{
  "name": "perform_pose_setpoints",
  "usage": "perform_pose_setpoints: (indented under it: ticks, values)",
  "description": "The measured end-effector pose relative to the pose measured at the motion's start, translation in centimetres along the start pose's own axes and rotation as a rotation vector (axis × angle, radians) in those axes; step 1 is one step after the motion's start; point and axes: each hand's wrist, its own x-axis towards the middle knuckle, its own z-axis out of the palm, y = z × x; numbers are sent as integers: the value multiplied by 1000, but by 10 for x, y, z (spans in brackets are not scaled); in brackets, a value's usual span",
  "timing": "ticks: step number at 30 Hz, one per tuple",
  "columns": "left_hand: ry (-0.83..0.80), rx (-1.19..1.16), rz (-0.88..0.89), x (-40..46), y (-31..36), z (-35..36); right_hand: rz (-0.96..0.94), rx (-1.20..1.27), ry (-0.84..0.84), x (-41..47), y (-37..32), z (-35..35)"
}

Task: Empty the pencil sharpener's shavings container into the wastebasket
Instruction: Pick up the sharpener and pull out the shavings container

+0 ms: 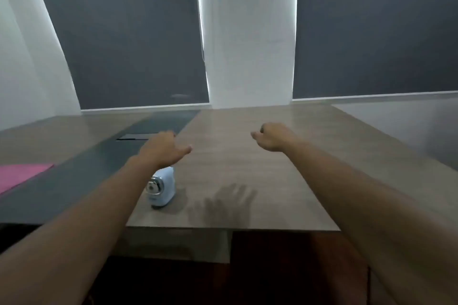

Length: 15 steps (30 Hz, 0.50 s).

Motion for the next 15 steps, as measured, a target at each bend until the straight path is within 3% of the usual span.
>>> perform_pose_setpoints:
  ticks: [5,12,15]
  values:
    - [-87,-148,-245,-33,-43,41,-82,69,-113,-14,-30,54]
    - [121,-542,-488,-37,-75,84,-225,229,-170,-16,-60,101]
    - [125,-735,-550,-27,-76,86,-230,348,-194,-13,-65,110]
